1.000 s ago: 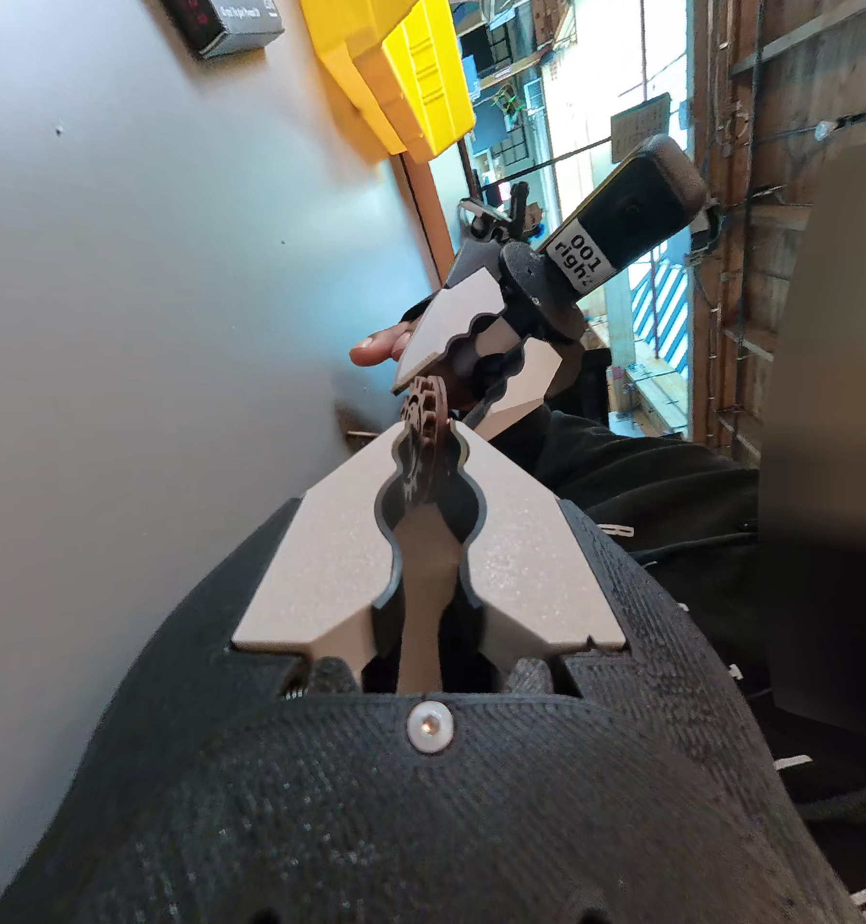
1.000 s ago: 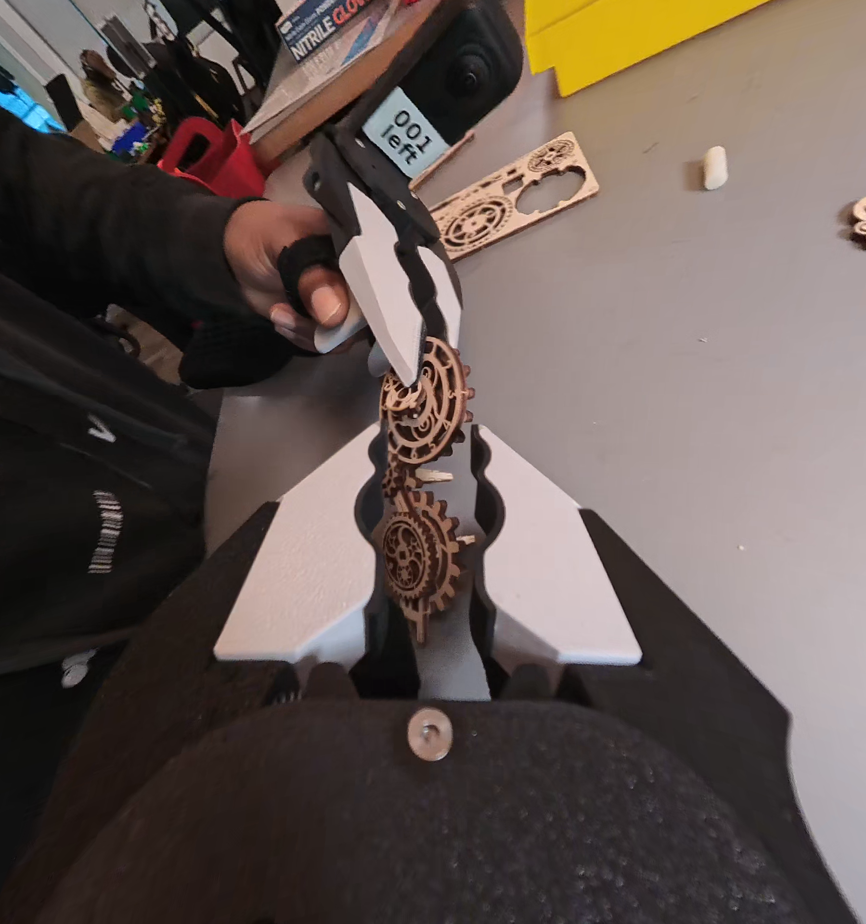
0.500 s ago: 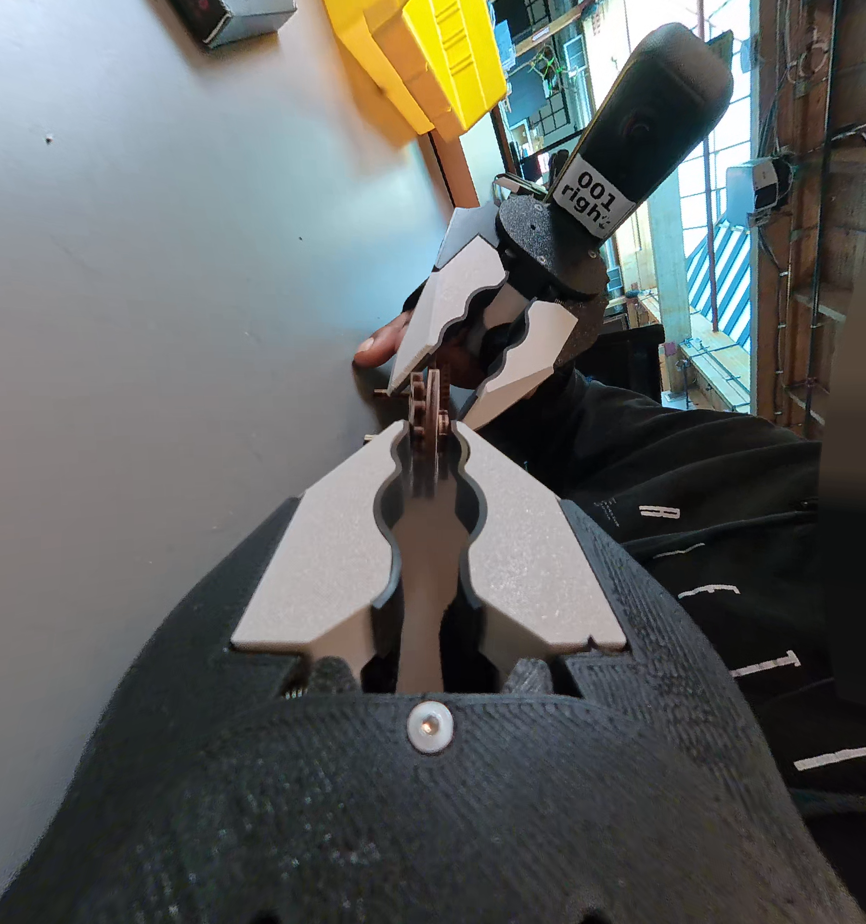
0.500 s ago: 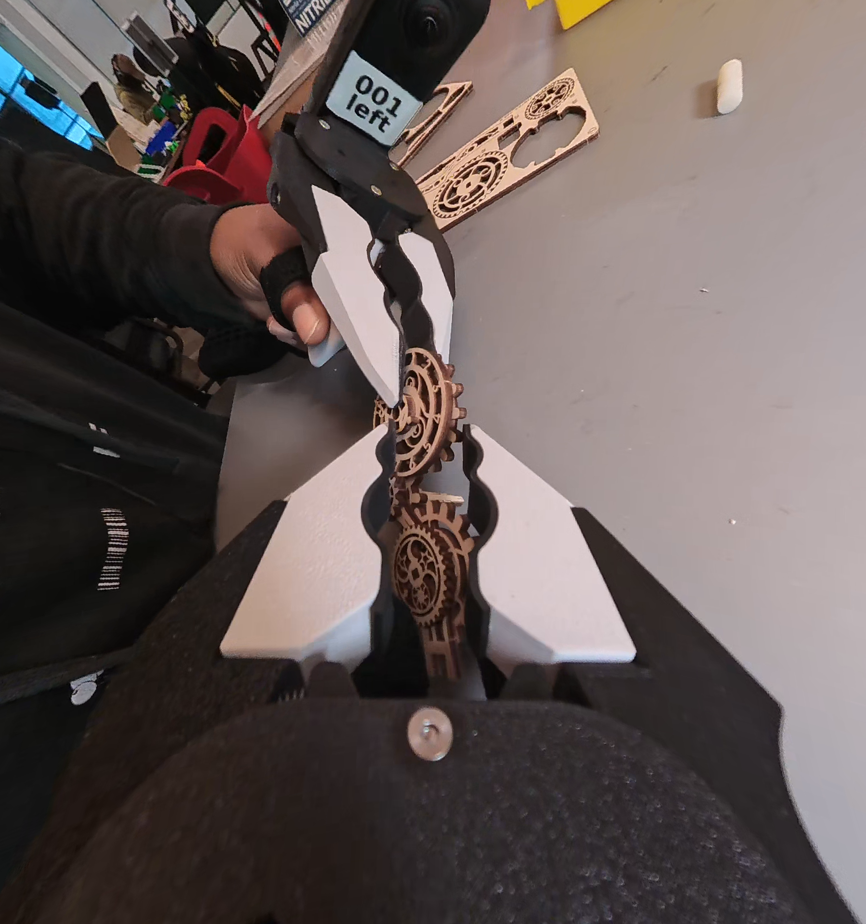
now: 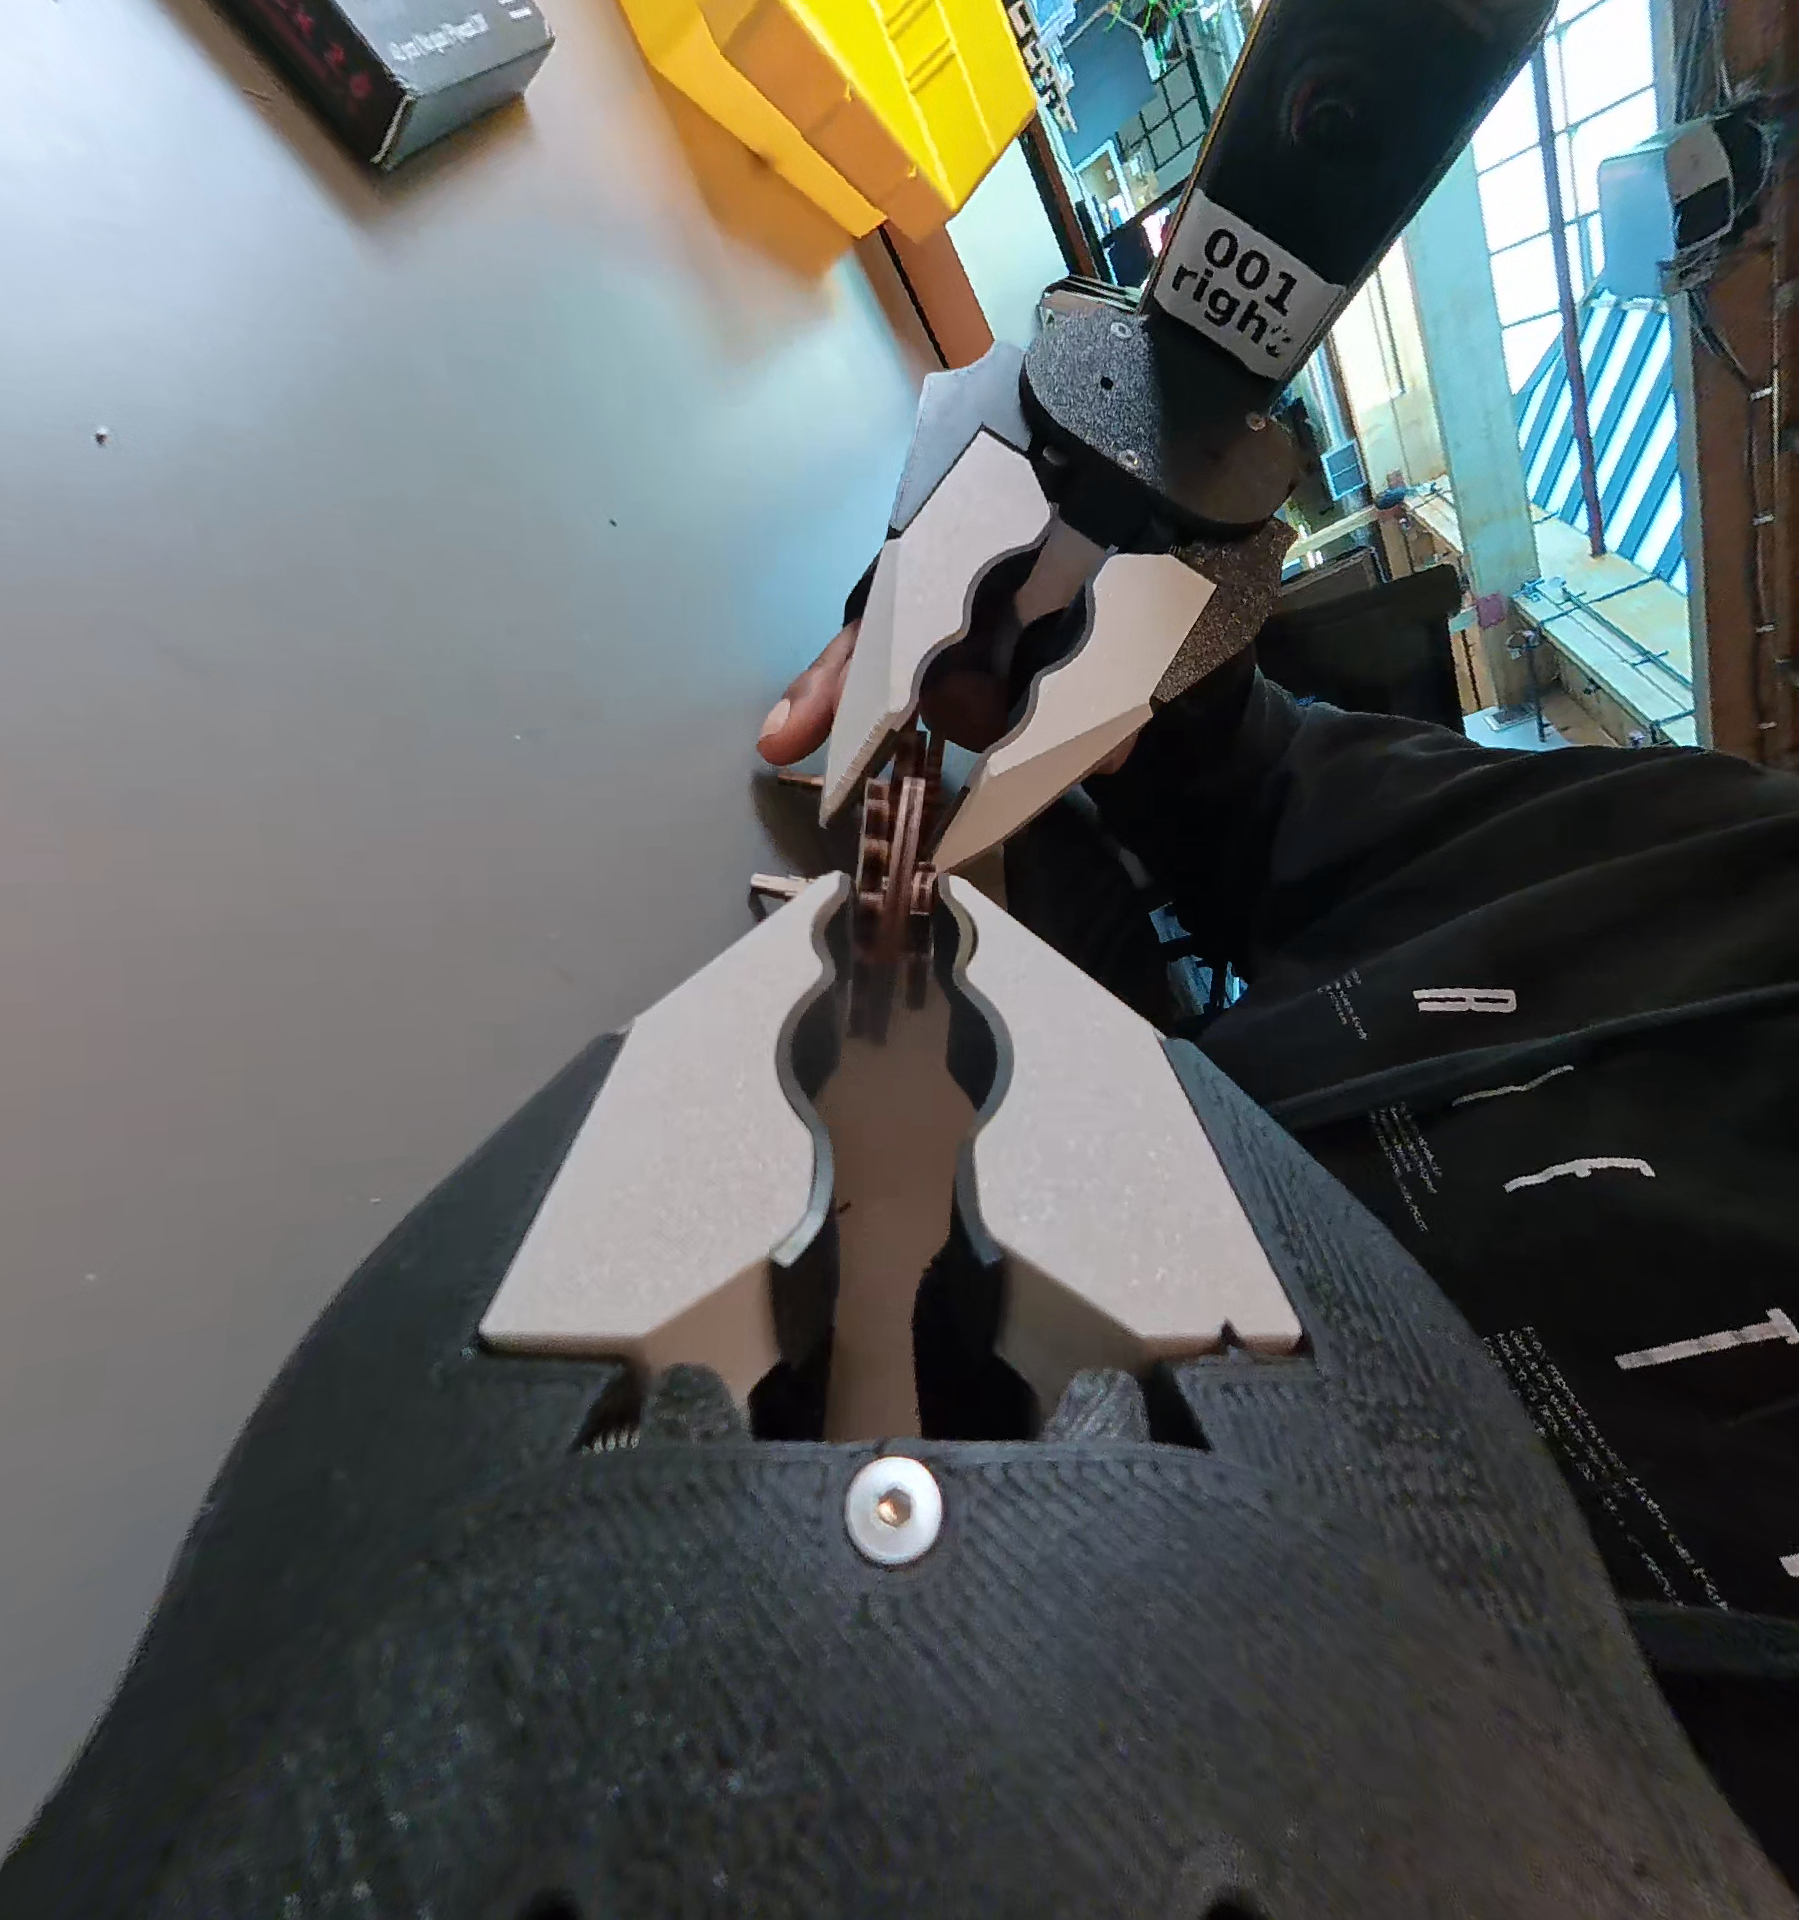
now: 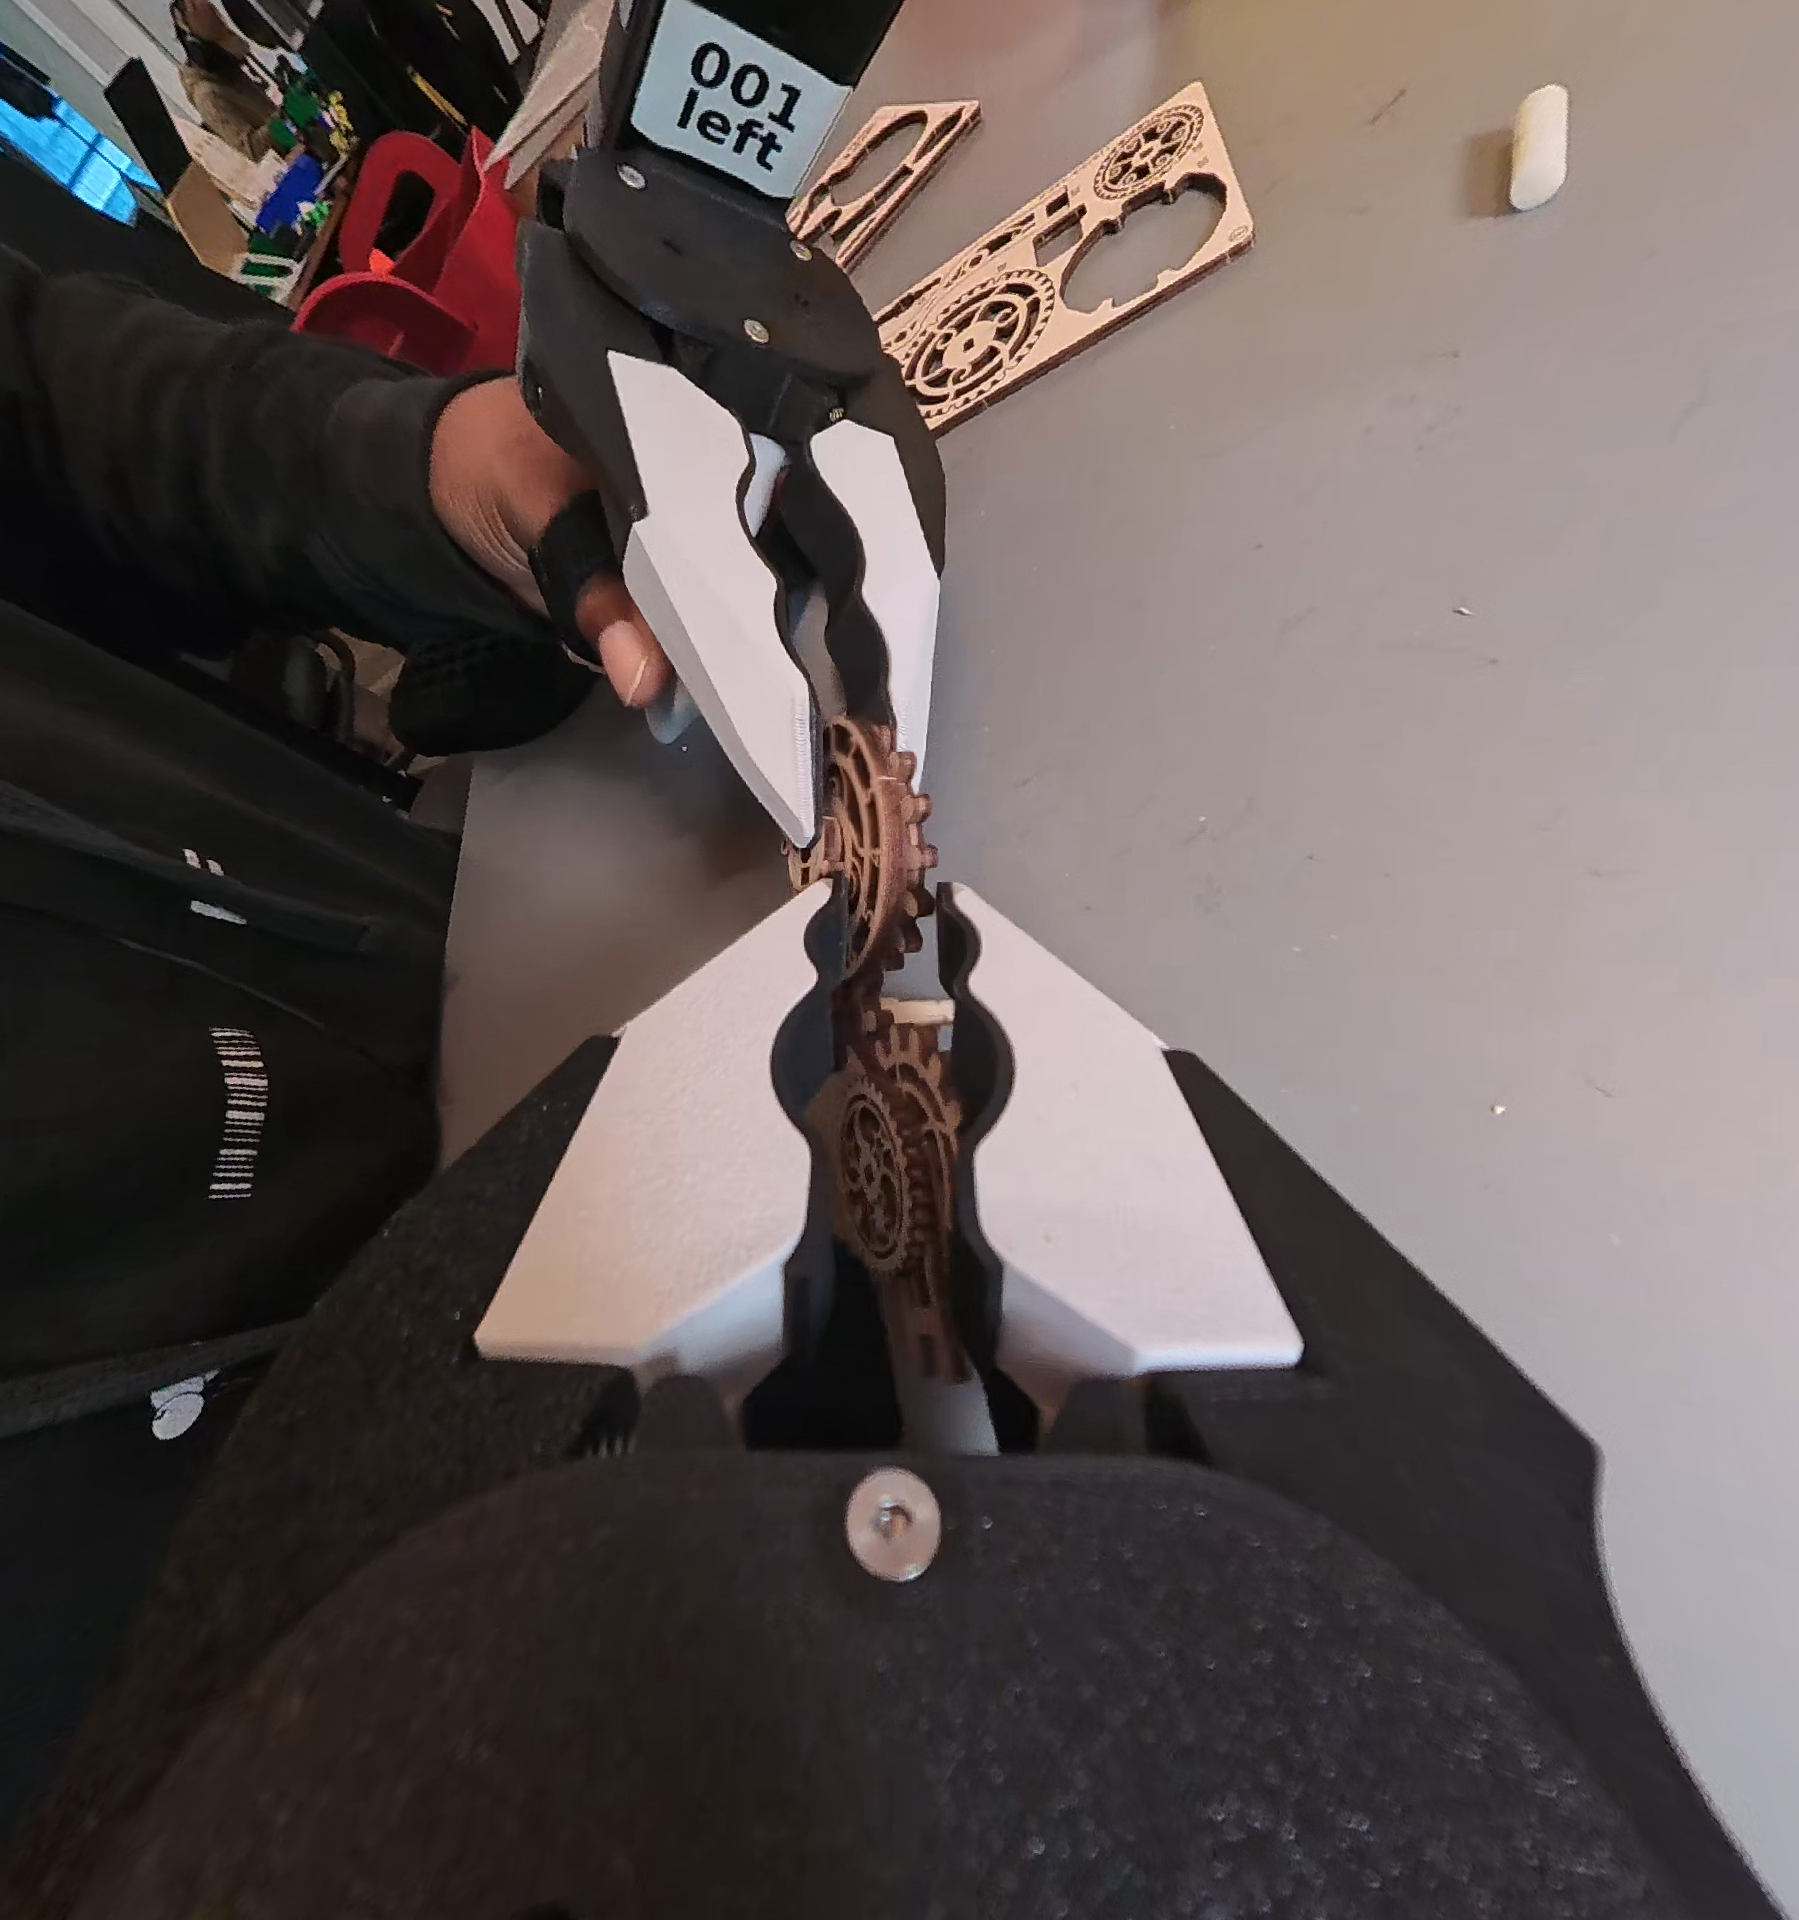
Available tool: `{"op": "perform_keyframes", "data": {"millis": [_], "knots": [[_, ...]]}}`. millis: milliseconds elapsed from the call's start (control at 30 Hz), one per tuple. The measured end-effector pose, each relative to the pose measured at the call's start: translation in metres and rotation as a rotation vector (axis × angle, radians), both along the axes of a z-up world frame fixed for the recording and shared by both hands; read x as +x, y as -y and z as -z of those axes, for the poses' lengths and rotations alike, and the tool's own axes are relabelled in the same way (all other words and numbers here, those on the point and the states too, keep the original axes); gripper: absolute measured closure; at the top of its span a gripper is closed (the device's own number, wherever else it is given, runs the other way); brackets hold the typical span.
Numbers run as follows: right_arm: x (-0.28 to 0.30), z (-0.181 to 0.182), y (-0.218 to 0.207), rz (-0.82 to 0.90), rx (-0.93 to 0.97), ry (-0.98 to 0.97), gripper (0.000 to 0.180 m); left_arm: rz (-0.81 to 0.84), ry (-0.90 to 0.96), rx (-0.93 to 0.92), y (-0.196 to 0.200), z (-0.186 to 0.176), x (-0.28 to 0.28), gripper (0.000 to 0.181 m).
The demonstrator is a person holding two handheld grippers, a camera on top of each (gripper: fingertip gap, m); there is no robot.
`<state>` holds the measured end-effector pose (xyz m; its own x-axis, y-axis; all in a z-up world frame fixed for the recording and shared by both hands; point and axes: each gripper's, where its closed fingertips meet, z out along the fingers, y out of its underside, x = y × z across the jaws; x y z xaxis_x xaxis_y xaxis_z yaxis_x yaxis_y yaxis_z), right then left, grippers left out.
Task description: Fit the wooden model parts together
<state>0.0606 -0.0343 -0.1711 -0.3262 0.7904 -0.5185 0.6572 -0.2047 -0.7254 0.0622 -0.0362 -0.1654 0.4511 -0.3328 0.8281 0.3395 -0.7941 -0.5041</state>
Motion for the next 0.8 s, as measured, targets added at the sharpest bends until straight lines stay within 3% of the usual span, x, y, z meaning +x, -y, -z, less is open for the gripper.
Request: {"op": "perform_keyframes", "data": {"millis": [233,433,667,800], "knots": [[0.003,-0.006,-0.001,-0.052,0.041,-0.018,0.146,-0.015,0.029,-0.011,0.0,0.002,-0.004,0.168],[-0.005,0.004,0.003,-0.071,0.536,-0.123,0.119,-0.057,0.099,-0.08,-0.006,0.005,-0.01,0.168],[-0.012,0.025,-0.003,-0.128,0.793,-0.062,0.12,-0.083,0.217,-0.166,-0.011,0.006,-0.012,0.168],[-0.015,0.026,-0.002,-0.188,0.734,-0.031,0.124,-0.089,0.224,-0.174,-0.012,0.006,-0.013,0.168]]}}
